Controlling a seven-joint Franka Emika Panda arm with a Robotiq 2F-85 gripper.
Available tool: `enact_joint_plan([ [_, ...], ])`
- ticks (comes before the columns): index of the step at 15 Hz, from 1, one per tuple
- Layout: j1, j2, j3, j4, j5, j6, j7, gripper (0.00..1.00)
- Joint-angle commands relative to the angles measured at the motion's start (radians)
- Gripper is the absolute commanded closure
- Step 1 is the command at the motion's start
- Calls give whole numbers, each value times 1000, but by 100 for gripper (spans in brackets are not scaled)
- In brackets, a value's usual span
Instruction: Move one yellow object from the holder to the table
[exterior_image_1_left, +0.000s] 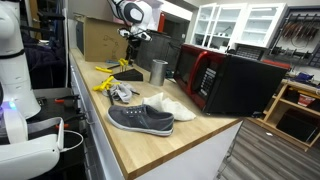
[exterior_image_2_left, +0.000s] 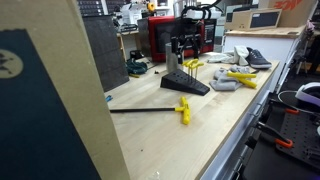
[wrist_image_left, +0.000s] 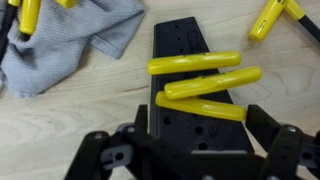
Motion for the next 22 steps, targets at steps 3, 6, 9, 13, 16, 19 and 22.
enact_joint_plan([
  [3,11,-17,1,-15,-1,26,84,0],
  [6,15,-15,2,-15,-1,33,103,0],
  [9,22,-24,2,-21,-4,25,129,0],
  [13,23,-41,-2,-38,-20,26,160,0],
  [16,21,-58,-5,-53,-33,18,184,0],
  [19,16,-84,-7,-75,-59,21,204,0],
  [22,11,-91,-5,-88,-53,33,197,0],
])
